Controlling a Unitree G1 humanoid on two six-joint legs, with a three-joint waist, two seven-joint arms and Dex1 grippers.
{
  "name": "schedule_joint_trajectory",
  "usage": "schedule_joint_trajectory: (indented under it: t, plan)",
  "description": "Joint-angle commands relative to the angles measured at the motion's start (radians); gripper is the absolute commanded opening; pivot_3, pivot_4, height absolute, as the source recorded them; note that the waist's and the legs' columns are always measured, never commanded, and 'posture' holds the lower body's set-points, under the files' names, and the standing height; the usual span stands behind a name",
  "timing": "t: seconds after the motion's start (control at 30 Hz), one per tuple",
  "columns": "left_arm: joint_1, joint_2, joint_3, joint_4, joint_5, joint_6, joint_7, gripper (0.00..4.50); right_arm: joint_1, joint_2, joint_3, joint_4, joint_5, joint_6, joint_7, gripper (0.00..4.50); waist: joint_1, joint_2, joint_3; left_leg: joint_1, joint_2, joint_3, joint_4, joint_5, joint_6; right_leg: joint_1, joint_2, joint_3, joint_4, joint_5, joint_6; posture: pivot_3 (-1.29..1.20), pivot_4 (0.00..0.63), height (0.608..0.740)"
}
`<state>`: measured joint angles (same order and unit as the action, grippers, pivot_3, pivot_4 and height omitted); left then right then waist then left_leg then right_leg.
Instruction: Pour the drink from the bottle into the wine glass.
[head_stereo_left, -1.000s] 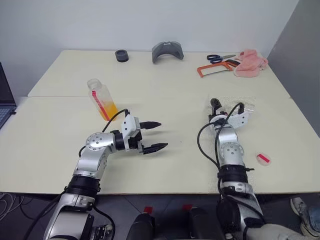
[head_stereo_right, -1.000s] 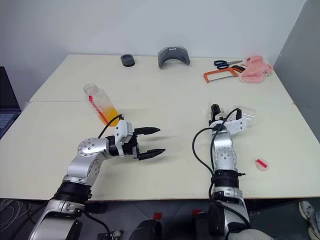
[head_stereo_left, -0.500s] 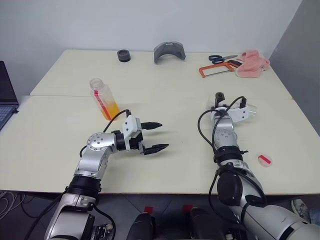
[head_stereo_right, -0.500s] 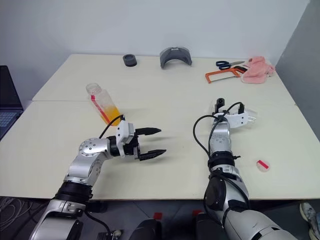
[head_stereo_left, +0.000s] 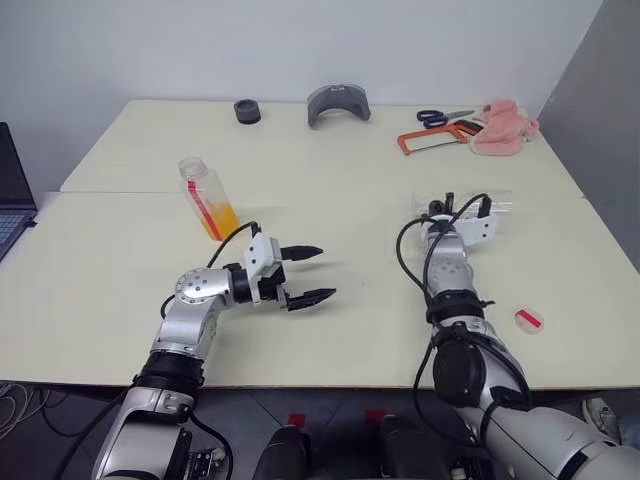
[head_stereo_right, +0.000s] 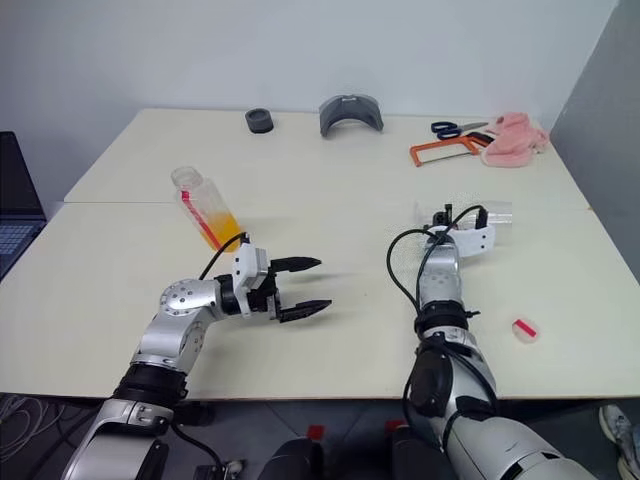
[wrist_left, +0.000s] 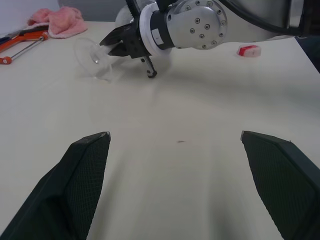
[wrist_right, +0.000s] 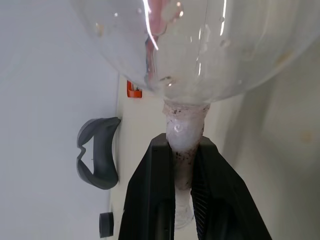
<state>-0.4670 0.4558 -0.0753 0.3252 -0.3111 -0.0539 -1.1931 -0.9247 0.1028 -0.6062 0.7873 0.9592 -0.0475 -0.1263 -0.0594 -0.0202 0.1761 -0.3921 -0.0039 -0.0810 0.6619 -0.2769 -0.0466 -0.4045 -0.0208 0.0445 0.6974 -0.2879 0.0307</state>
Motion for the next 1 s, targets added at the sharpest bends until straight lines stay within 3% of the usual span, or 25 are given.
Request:
schedule_joint_trajectory:
  t: [0.03,0.33,0.6,0.73,1.0]
  plan:
    - [-0.005,0.006,0.018,-0.027,-0.008,-0.014,0.002,4.50,0.071,0.019,0.074,-0.111,-0.057,0.098,0.017,0.16,0.000,0.000,0.000,0.000,0.000,0.000,0.000,0.000,0.000,0.000,0.000,0.000,0.000,0.000,0.000,0.00,0.150,0.740]
    - [0.033,0.021,0.035,-0.074,-0.015,0.017,0.042,4.50,0.404,-0.165,0.655,-0.418,-0.677,0.090,0.244,0.15,-0.001,0.002,0.001,-0.001,-0.002,-0.001,-0.001,0.000,0.000,-0.002,0.000,0.000,-0.001,0.000,0.000,0.00,0.150,0.740]
    - [0.066,0.036,0.060,-0.105,-0.025,0.053,0.066,4.50,0.491,-0.201,0.718,-0.449,-0.821,0.104,0.290,0.15,0.002,0.001,0.000,0.000,-0.001,-0.001,-0.001,0.000,0.000,-0.001,0.001,0.000,-0.001,0.000,0.000,0.00,0.150,0.740]
    - [0.082,0.039,0.089,-0.122,-0.036,0.079,0.098,4.50,0.468,-0.222,0.768,-0.400,-0.904,0.011,0.363,0.15,0.002,0.000,0.000,0.000,-0.001,-0.001,-0.001,0.000,0.000,-0.001,0.001,0.000,-0.001,0.000,0.000,0.00,0.150,0.740]
    - [0.174,0.052,0.176,-0.283,-0.082,0.188,0.217,4.50,0.327,-0.124,0.773,-0.356,-0.834,-0.014,0.560,0.15,-0.021,0.001,0.001,0.001,0.001,0.000,-0.001,0.000,0.000,-0.002,0.001,0.000,-0.001,0.000,0.000,0.00,0.150,0.740]
